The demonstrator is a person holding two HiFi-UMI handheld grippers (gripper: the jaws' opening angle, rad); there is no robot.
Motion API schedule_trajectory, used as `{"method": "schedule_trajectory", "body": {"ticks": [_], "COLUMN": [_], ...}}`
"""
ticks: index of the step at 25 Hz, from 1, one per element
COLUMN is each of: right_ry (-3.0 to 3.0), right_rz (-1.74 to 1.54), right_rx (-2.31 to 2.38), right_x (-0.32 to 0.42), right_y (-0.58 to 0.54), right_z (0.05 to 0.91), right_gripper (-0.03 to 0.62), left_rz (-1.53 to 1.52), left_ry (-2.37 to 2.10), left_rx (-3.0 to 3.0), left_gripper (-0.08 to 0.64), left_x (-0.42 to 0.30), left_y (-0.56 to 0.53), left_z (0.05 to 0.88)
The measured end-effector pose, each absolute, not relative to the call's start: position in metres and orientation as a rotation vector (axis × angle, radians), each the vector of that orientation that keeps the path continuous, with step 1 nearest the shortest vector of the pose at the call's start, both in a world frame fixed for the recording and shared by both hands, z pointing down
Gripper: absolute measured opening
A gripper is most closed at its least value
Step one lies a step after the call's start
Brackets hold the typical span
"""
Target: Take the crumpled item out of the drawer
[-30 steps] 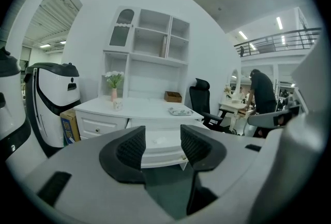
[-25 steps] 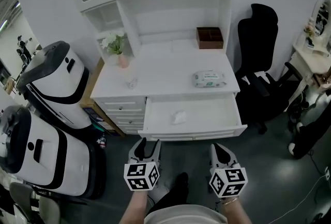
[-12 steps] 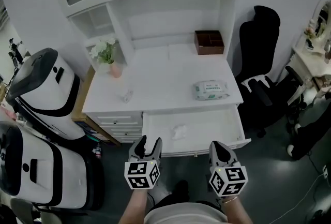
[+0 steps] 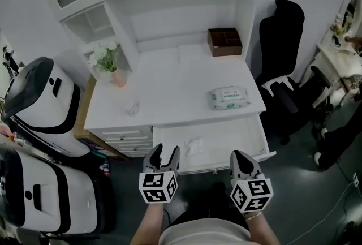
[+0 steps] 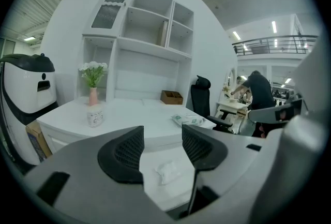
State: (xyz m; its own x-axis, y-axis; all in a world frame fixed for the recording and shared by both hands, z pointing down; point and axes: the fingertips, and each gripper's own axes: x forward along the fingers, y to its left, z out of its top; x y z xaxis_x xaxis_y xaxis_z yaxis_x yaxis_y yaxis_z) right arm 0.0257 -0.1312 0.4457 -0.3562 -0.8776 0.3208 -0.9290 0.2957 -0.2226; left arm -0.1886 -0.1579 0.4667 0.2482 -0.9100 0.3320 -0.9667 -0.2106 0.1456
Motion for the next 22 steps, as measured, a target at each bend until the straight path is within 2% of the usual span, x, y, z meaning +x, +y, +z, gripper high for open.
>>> {"method": "schedule_trajectory", "body": {"ticks": [22], "right_ry": [-2.421], "right_rz": [0.619], "right_rx": [1.681], "right_x": [0.055], "right_y": [-0.204], "right_z": [0.457], "right_gripper": [0.002], "left_rz": [0.397], "left_ry": [-1.638], "left_rx": [2.141], "left_gripper": [0.213], "left_x": [-0.153], "left_y": [-0.226], "left_z": [0.512]}}
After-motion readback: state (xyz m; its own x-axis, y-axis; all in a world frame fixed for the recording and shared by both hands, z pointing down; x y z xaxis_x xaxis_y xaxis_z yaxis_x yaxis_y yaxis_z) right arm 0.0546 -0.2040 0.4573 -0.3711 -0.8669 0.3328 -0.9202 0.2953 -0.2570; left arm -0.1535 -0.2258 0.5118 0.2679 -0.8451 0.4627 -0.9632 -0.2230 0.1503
